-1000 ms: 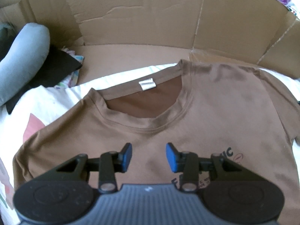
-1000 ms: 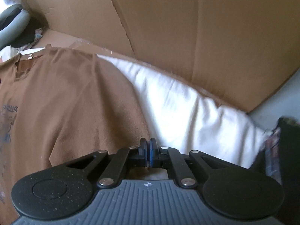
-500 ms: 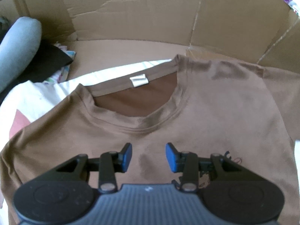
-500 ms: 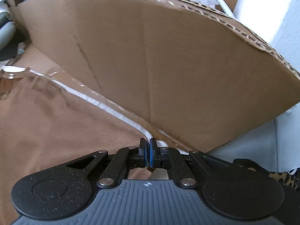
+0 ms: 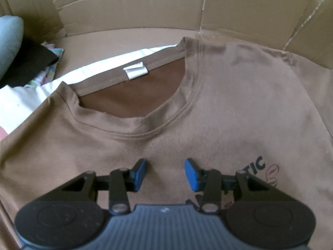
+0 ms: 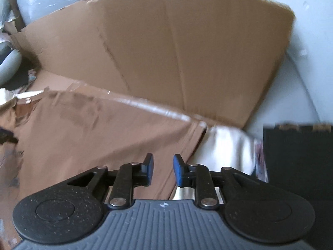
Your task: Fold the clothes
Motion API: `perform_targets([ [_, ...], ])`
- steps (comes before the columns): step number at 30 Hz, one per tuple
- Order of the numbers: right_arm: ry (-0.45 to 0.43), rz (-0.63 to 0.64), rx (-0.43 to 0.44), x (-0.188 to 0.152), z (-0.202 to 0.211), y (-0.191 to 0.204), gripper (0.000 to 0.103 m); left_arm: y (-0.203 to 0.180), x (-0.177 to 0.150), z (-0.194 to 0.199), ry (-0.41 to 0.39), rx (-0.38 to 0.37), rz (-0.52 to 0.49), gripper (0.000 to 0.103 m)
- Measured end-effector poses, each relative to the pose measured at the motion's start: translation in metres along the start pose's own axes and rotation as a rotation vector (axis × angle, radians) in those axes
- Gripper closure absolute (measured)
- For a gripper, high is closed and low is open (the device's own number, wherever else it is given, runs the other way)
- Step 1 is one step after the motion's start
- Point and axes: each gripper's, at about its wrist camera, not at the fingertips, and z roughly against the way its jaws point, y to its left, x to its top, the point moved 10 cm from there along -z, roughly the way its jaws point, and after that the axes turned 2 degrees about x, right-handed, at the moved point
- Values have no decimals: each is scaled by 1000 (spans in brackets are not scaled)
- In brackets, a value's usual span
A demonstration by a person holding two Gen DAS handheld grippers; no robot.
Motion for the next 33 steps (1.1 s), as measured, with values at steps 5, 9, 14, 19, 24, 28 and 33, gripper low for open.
perform_targets([
  [5, 12, -44, 36, -24, 8, 8, 71, 0, 1, -1, 20, -17, -15, 58],
  [9, 32, -75, 49, -37, 5, 11, 71, -4, 8, 6, 13, -27, -28, 59],
  [14, 57, -113, 65, -54, 1, 15, 70, -12, 21, 20, -5, -43, -47, 60],
  [19, 83, -151, 81, -71, -3, 19, 103, -42, 41, 32, -35, -87, -100, 60],
  [24, 71, -172, 85, -63, 8, 14, 103, -90, 58, 44, -55, -150, -178, 60],
  [28, 61, -189, 88, -57, 18, 9, 103, -129, 64, 55, -63, -188, -258, 60],
  [33, 74, -315, 119, -65, 18, 1, 68, -174, 66, 61, -60, -238, -358, 60],
])
